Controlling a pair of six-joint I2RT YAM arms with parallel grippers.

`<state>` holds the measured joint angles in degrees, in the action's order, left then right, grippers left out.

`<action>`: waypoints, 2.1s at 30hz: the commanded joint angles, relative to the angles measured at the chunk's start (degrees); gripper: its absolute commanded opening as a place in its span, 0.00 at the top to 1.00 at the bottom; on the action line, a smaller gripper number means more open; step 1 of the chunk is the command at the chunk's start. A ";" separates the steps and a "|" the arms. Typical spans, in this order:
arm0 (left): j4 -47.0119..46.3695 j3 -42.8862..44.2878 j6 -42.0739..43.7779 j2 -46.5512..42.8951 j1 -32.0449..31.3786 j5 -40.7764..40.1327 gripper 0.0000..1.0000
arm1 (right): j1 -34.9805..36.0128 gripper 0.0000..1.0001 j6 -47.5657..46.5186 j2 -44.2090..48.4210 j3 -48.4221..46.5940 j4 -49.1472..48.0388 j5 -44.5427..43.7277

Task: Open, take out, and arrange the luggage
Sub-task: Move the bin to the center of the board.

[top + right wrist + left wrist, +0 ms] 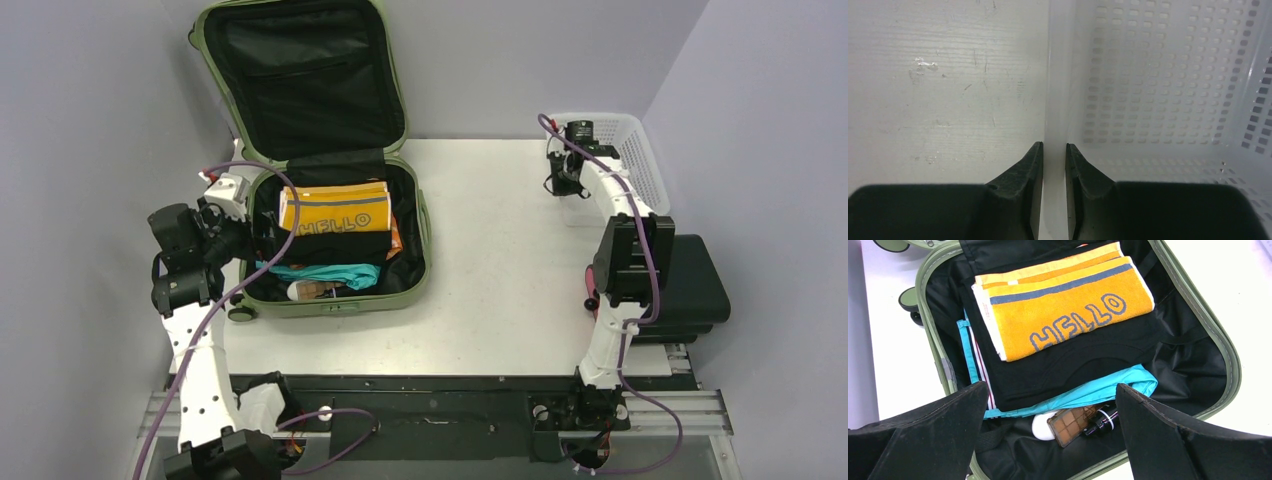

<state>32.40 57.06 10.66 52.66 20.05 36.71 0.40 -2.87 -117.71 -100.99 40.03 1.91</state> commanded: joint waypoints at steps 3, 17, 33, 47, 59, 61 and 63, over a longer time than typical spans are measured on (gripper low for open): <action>-2.29 -0.05 -1.15 -0.10 1.10 2.94 0.04 | 4.80 0.91 0.22 5.29 3.41 0.61 1.54; -2.44 -0.48 -1.36 -0.50 2.48 4.57 0.04 | 16.48 0.98 5.13 13.82 12.72 -2.46 5.52; -1.86 0.03 -0.26 1.41 2.62 5.36 0.04 | 24.15 0.90 12.45 19.64 18.72 -7.45 13.91; -1.18 0.30 0.24 1.40 2.62 5.67 0.04 | 26.55 0.76 12.13 15.60 15.95 -6.30 16.81; 1.30 1.00 4.57 5.15 -0.59 -2.95 0.04 | 22.40 0.67 -6.47 27.78 20.92 -2.39 10.98; 1.35 0.80 6.24 5.34 -3.45 -8.87 0.04 | 21.65 0.67 -8.65 29.44 22.55 -1.87 10.63; 0.75 0.17 7.46 5.23 -6.06 -14.26 0.04 | 21.31 0.66 -10.57 31.09 24.78 -1.91 10.69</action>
<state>33.63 56.80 14.06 58.26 17.72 32.18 22.59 -6.33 -91.57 -79.37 37.71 13.85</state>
